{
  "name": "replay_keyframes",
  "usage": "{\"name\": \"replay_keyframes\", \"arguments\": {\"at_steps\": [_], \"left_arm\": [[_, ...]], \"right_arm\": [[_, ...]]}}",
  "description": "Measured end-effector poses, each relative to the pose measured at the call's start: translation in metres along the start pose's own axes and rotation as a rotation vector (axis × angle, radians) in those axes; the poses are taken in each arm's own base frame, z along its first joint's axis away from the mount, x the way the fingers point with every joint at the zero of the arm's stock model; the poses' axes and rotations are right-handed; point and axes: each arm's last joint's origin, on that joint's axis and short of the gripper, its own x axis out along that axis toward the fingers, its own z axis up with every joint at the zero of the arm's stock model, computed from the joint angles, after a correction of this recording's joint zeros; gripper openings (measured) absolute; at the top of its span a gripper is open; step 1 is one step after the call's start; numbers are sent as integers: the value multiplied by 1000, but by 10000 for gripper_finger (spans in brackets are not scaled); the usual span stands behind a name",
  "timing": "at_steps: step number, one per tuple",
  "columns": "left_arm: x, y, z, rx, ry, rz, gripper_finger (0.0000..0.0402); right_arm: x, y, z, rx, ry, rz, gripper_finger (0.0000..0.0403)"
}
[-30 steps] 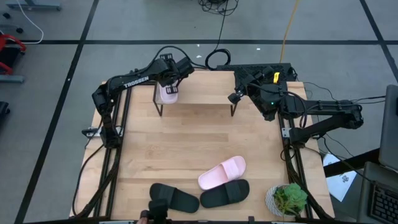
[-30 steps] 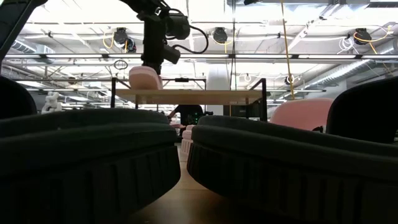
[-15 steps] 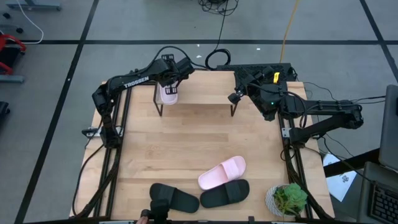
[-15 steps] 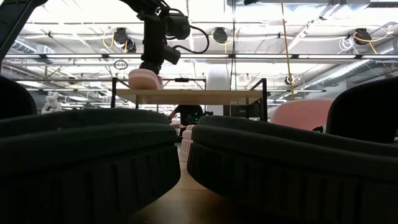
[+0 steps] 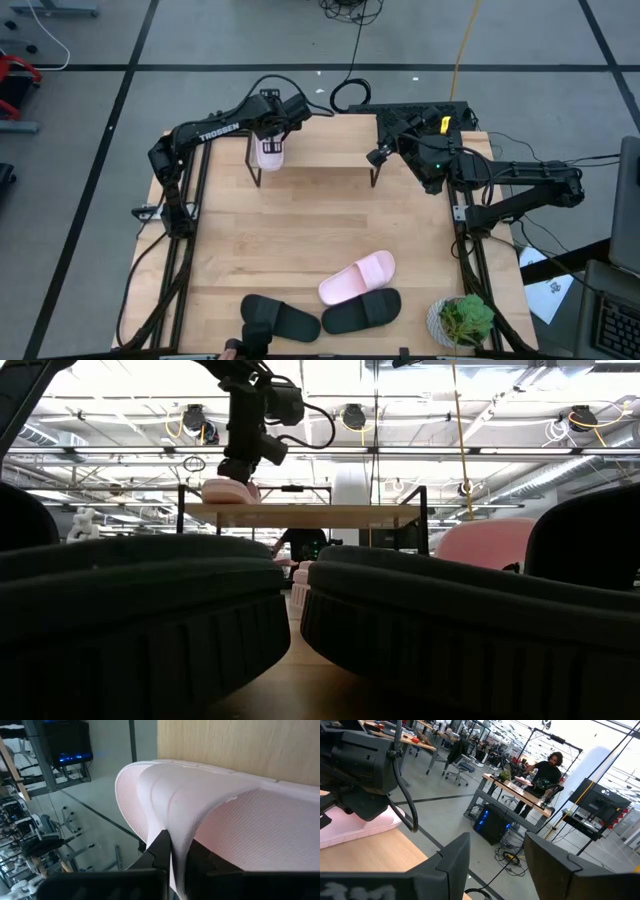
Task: Pick and place slides into the shelf
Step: Put the left pink slide on the shelf
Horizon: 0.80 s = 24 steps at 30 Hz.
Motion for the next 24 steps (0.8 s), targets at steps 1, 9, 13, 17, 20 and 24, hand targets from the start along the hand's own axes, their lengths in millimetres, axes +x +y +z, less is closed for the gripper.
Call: {"name": "replay_keyframes", "arguments": {"at_steps": [1,9,13,17,20,24], "left_arm": [[0,0,0,1,1,-1,22],[0,-1,-1,4,11,-9,63],[0,-1,-2,-5,13,-11,115],[0,-2,-2,-1,16,-13,156],[-2,-3,-1,3,12,-12,175],[-6,-8,2,18,-1,-10,189]], "right_arm": [[0,0,0,0,0,0,173],[0,0,0,-1,0,0,173],[0,0,0,-2,0,0,173],[0,0,0,-2,0,0,173],[0,0,0,-5,0,0,173],[0,0,0,-6,0,0,173]]}}
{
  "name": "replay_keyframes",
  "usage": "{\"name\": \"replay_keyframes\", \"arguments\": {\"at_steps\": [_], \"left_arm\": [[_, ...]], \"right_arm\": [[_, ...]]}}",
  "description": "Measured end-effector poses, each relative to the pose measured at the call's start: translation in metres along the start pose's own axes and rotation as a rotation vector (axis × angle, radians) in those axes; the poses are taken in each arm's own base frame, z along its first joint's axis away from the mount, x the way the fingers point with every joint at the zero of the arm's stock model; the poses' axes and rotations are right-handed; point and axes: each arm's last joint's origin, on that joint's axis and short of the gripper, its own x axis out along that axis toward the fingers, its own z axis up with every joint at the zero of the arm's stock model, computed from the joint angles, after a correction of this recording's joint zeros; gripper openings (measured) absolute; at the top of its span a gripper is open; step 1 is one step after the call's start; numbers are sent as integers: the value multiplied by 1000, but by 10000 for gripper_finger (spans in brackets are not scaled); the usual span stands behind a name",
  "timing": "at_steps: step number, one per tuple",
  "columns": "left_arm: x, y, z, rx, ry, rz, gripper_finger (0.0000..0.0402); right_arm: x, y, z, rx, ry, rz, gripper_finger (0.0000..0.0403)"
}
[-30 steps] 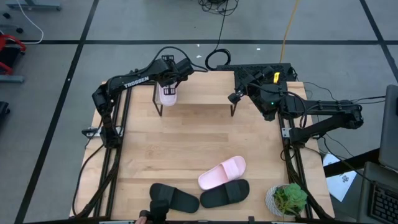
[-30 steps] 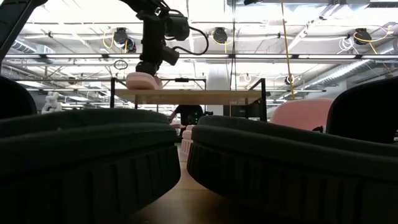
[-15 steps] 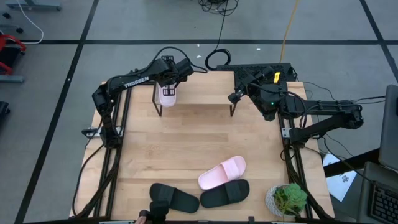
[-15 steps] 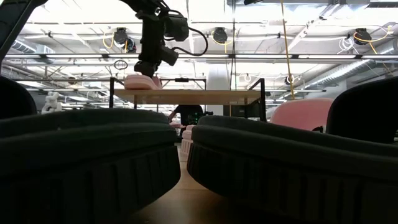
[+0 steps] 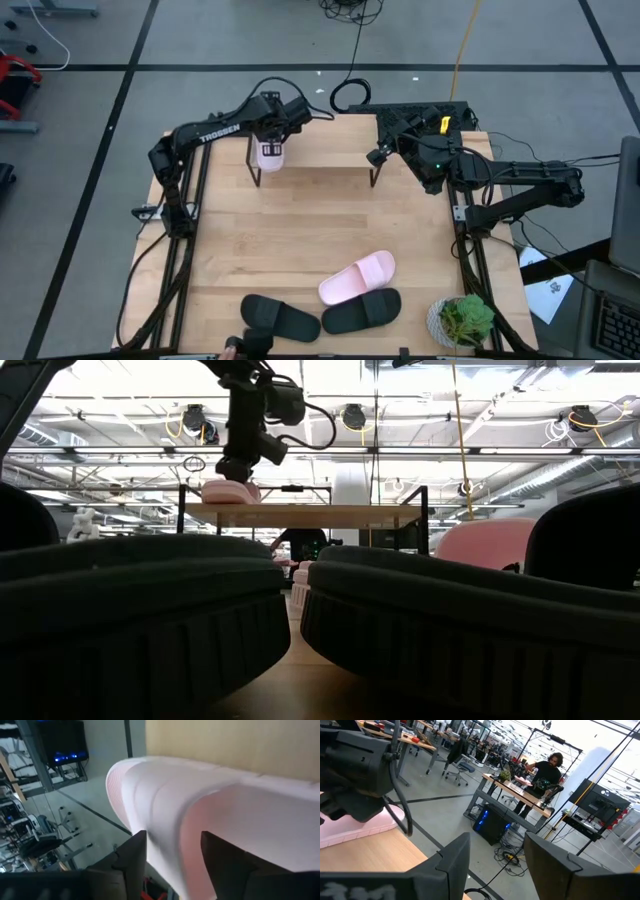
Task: Pick and place slides into the shelf
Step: Put the left pink slide on the shelf, then put the pink slide on the shelf
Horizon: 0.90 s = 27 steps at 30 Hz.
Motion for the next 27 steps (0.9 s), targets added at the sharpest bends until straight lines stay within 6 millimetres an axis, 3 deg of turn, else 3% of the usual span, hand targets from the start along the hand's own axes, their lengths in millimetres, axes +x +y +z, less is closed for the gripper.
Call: {"name": "replay_keyframes", "arguments": {"at_steps": [7,16,22,27], "left_arm": [[-21,-7,0,15,-56,19,196],[-80,-14,-27,-51,-183,51,196],[-135,-41,-56,-101,-330,-51,196],[-176,-78,-65,-56,-494,-174,196]], "right_arm": [[0,0,0,0,0,0,173],[0,0,0,-1,0,0,173],[0,0,0,-65,0,-1,173],[3,-5,5,-32,-22,-51,173]]}}
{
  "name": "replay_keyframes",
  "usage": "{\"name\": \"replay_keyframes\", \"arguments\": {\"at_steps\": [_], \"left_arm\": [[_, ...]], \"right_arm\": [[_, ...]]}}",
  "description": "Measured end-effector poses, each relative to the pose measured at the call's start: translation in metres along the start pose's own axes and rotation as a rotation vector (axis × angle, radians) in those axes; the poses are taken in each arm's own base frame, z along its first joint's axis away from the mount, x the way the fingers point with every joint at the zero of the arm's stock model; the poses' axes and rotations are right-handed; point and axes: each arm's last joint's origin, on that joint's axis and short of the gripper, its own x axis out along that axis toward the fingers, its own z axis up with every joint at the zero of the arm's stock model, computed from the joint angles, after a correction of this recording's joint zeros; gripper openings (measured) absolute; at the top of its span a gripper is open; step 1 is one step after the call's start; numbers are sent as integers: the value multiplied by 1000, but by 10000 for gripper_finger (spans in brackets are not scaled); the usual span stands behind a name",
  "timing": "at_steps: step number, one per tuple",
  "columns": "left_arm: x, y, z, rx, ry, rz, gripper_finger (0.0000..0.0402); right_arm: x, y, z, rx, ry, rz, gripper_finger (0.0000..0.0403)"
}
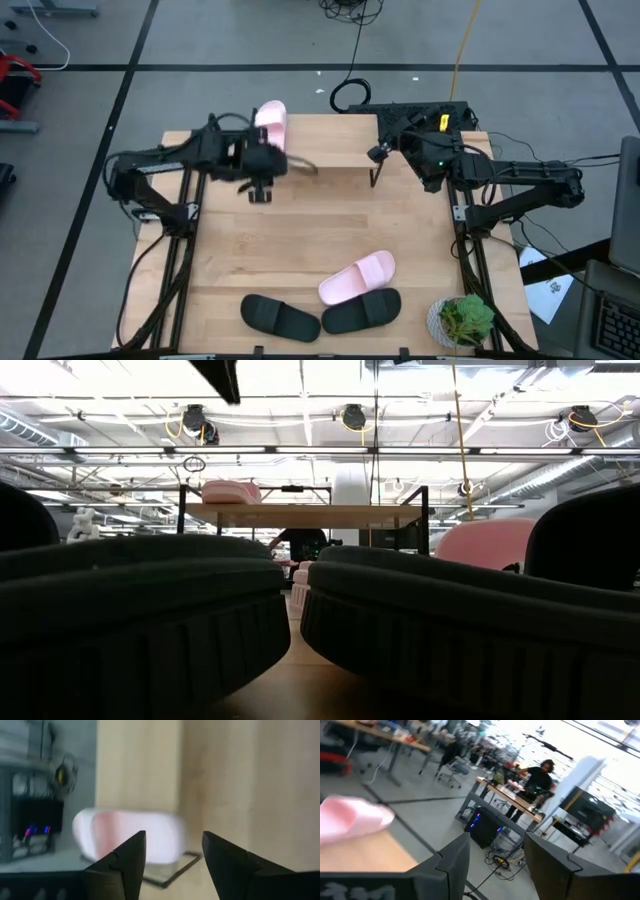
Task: Pick and place slides into the shelf
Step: Put the pink slide on the shelf
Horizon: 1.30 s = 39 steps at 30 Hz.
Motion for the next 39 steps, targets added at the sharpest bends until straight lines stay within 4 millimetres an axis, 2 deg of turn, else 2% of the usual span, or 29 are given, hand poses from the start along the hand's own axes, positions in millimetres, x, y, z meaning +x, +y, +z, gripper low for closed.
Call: {"name": "replay_keyframes", "arguments": {"at_steps": [4,8,11,17,22,24,28,31,34,39], "left_arm": [[-15,-36,15,77,-128,-42,196],[-12,-75,41,215,-250,-65,196],[2,-101,56,336,-265,-69,195],[50,-148,73,465,-145,-92,195],[78,-187,92,520,-219,-138,195],[84,-201,99,548,-268,-107,195],[84,-222,112,554,-406,-65,195],[81,-231,119,525,-501,-122,195],[81,-236,122,507,-532,-136,195],[92,-247,127,464,-566,-183,195]], "right_arm": [[7,-9,3,75,-2,-90,173],[16,-18,1,93,18,-155,173],[22,-22,-1,99,31,-182,173],[28,-28,-2,120,33,-215,173],[31,-31,-3,129,36,-235,173],[31,-31,-3,128,37,-236,173],[31,-31,-3,120,38,-235,173],[32,-32,-3,123,39,-243,173],[34,-34,-4,131,43,-253,173],[36,-36,-5,134,45,-261,173]]}}
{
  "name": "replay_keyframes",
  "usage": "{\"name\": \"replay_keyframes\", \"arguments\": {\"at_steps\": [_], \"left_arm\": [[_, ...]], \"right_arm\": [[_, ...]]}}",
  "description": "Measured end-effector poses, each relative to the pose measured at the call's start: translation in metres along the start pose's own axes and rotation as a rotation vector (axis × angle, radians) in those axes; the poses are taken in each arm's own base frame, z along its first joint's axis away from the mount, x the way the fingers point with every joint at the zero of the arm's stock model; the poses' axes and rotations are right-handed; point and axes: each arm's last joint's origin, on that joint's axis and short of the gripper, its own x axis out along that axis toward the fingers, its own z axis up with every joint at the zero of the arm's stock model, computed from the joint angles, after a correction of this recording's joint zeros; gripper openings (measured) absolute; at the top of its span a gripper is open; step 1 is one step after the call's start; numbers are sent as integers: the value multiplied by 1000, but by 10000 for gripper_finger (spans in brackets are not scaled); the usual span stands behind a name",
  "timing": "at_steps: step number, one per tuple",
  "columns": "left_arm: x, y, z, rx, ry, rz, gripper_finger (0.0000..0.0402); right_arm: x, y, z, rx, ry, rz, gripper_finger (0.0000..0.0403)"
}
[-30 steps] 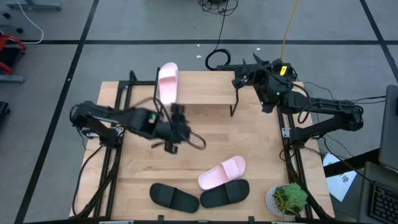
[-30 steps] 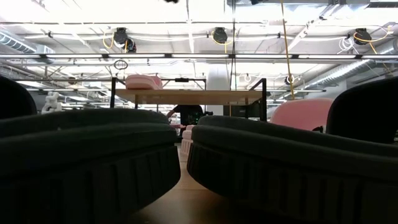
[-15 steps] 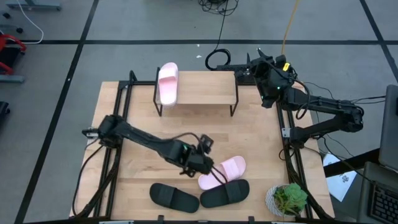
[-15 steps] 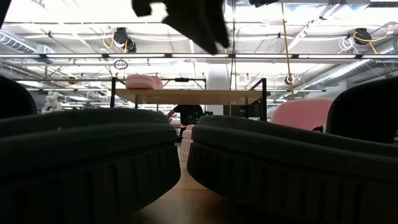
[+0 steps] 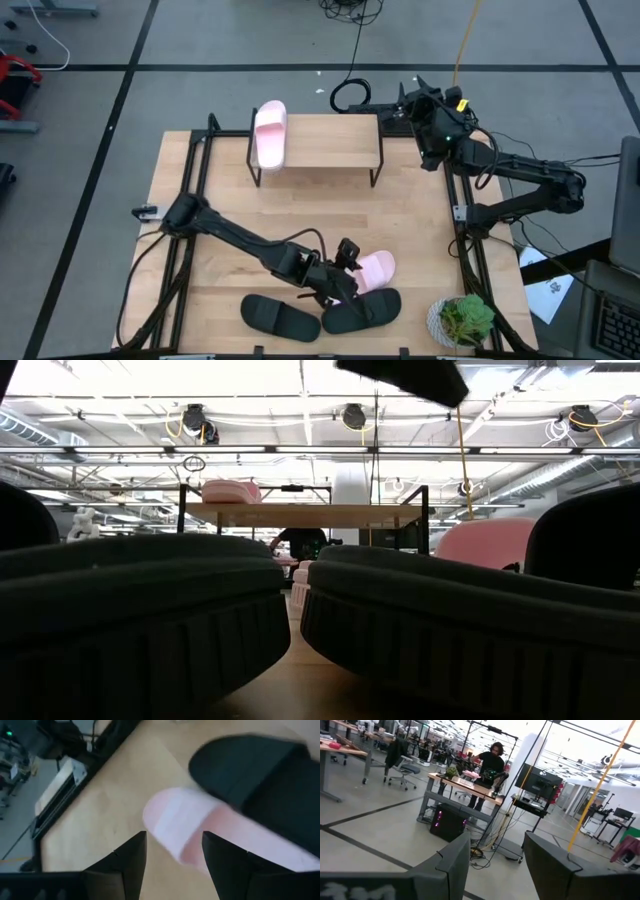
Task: Pick and place slides into the shelf
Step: Put the pink slide on the shelf
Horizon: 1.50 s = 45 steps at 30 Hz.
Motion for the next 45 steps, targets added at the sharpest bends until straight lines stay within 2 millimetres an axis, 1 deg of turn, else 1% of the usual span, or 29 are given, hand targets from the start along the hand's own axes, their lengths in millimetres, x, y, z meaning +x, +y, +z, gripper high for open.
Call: {"name": "replay_keyframes", "arguments": {"at_steps": [5,7,8,9,11,13,21,29,36,39,45], "left_arm": [[16,-4,-2,-5,-14,-2,195],[20,-6,-6,15,17,-16,195],[26,-6,-8,10,14,-11,195],[29,-5,-8,4,7,-8,195],[32,-8,-14,18,47,-26,195],[39,-8,-15,13,44,-20,195],[54,-10,-26,22,92,-32,195],[62,-6,-32,10,101,-32,195],[63,-4,-28,24,49,-28,194],[63,-3,-25,44,20,-22,179],[63,-3,-27,65,22,-47,118]], "right_arm": [[0,-1,1,14,-7,-2,173],[0,-1,2,24,-13,-3,173],[0,-1,3,30,-14,-3,173],[0,-1,3,33,-16,-5,173],[0,-2,4,43,-22,-6,173],[0,-2,4,50,-24,-7,173],[-1,-3,6,67,-32,-10,173],[-1,-3,6,66,-32,-9,173],[-1,-3,6,66,-32,-9,173],[-1,-3,6,67,-32,-9,173],[-1,-3,6,76,-32,-8,173]]}}
